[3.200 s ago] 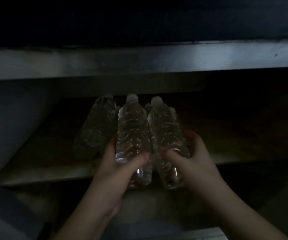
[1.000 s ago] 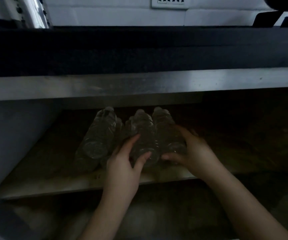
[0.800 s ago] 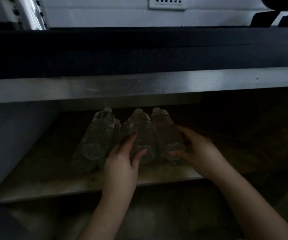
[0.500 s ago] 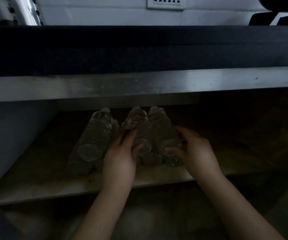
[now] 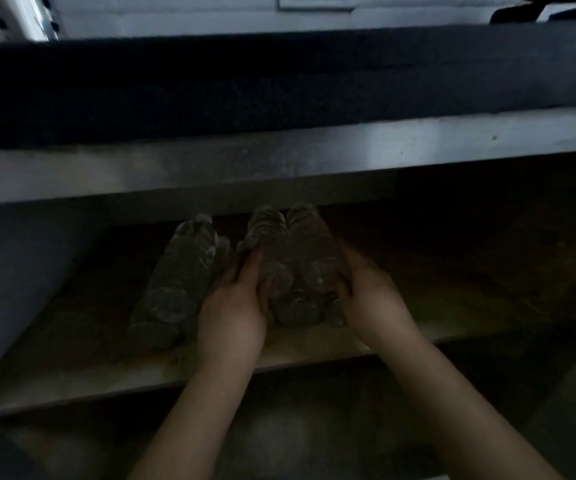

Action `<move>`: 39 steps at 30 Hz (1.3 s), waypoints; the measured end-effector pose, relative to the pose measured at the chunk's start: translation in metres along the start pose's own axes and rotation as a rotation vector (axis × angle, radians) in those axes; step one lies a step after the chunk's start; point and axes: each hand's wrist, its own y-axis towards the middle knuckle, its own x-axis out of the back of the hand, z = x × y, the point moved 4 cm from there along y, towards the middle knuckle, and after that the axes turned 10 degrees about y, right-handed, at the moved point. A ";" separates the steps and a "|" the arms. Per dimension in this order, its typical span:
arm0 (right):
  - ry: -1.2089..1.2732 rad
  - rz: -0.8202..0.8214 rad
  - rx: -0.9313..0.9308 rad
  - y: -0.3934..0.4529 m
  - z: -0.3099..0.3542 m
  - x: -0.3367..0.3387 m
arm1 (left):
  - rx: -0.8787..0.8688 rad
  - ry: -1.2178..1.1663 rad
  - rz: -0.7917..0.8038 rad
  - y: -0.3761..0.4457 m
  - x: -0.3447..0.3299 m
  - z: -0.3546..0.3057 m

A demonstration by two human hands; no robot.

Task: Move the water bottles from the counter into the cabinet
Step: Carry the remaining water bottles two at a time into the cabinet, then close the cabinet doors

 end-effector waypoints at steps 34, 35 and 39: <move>-0.462 0.475 -0.200 -0.269 0.247 0.283 | -0.470 0.152 0.891 -0.141 0.378 -0.086; -0.475 0.468 -0.215 -0.281 0.254 0.296 | -0.485 0.143 0.918 -0.143 0.391 -0.092; -0.550 0.408 -0.256 -0.318 0.270 0.345 | -0.506 0.114 0.963 -0.149 0.424 -0.113</move>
